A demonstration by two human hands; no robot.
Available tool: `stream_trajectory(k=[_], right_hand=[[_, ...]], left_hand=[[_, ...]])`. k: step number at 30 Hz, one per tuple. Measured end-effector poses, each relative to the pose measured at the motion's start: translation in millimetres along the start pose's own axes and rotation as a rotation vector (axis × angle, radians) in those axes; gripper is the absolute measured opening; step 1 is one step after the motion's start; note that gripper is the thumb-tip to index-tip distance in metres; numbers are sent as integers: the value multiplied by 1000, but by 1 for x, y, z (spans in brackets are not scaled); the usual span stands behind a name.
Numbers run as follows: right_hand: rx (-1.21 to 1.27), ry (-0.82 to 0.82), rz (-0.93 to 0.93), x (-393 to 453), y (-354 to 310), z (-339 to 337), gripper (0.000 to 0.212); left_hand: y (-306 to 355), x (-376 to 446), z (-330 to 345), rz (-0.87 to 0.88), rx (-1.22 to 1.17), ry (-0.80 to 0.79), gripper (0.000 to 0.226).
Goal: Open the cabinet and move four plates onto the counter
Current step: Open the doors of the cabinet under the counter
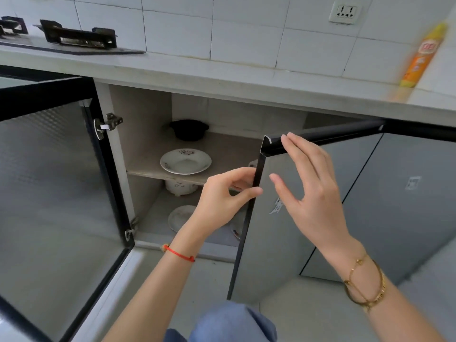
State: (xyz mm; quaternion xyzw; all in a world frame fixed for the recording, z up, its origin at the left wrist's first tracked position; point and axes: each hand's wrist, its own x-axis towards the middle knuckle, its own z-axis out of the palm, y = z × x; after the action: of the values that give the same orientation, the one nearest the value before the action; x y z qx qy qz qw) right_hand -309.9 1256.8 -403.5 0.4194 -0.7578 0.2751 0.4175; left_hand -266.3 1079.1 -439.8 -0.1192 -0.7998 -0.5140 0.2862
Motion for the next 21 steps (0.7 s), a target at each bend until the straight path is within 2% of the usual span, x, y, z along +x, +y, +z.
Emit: stream_trajectory(k=[10,17,21], right_hand=[[-139,44,3,-48,-3,-68,57],[-197,61,128,-75,-12,-108,60],[-238,76,202,-85,-12,-130,60]], left_hand=[[31,-30,52,226,-124,-89,43],[48,-41,95,369,-186,-141,55],[56,-43,119,465,-124,-126,58]])
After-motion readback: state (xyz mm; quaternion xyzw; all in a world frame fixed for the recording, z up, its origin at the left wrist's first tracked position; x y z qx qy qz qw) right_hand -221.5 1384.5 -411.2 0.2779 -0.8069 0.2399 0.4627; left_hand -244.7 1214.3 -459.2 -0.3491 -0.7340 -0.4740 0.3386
